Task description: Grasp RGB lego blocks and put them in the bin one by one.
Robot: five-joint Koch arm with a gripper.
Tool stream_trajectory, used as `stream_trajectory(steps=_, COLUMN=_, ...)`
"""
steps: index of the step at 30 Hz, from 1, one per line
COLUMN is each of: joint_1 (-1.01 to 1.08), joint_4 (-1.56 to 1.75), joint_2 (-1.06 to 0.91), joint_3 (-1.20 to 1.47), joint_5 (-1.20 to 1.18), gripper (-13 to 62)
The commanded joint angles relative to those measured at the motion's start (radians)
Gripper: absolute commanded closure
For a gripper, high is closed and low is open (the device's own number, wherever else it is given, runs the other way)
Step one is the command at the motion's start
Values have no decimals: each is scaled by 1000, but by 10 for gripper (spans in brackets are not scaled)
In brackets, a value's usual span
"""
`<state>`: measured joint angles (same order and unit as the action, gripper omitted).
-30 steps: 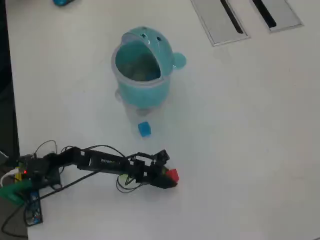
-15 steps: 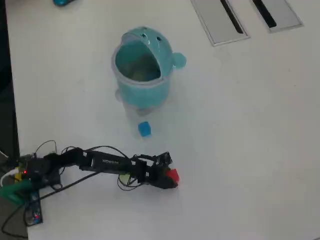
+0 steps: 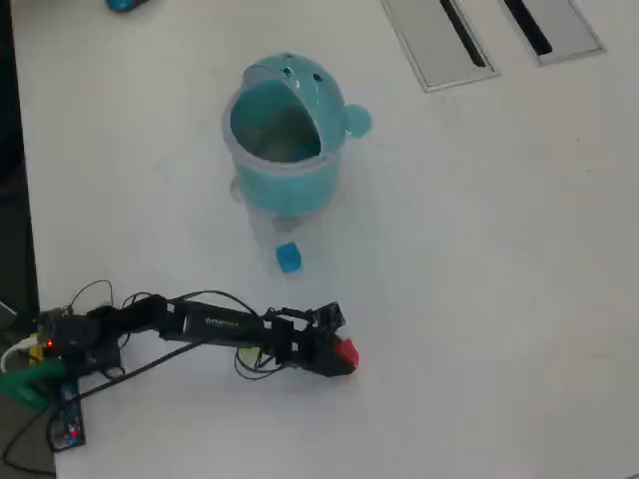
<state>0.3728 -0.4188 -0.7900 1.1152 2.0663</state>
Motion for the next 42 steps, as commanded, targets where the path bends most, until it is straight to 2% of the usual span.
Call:
stream_trajectory(steps=1, joint_1=0, joint_4=-23, joint_2=-89, joint_3=-74, joint_5=3, gripper=533)
stream_trajectory(steps=5, joint_1=8, joint_4=-23, joint_2=-295, joint_3=-2, joint_5=3, gripper=531)
stream_trajectory(steps=10, joint_1=9, joint_4=37, joint_2=-437, joint_3=114, joint_5=3, gripper=527)
stream_trajectory(steps=12, joint_1=6, joint_4=75, joint_2=-488, joint_3=176, joint_5=2, gripper=487)
stream_trajectory(steps=15, joint_1=-3, joint_4=117, joint_2=-612, joint_3=305, joint_5=-2, gripper=493)
stream_trajectory(steps=16, joint_1=-8, joint_4=112, joint_2=-634, joint_3=324, joint_5=-2, gripper=497)
stream_trajectory(steps=17, joint_1=-28, joint_4=112, joint_2=-689, joint_3=376, joint_5=-2, gripper=583)
stream_trajectory(steps=18, joint_1=-38, joint_4=112, joint_2=-721, joint_3=405, joint_5=-3, gripper=587)
stream_trajectory(steps=27, joint_1=-138, joint_4=115, joint_2=-933, joint_3=520, joint_5=-32, gripper=586)
stream_trajectory(steps=35, joint_1=-333, joint_4=118, joint_2=-1108, joint_3=617, joint_5=-34, gripper=586)
stream_trajectory(steps=42, joint_1=-495, joint_4=132, joint_2=-1158, joint_3=617, joint_5=-61, gripper=586)
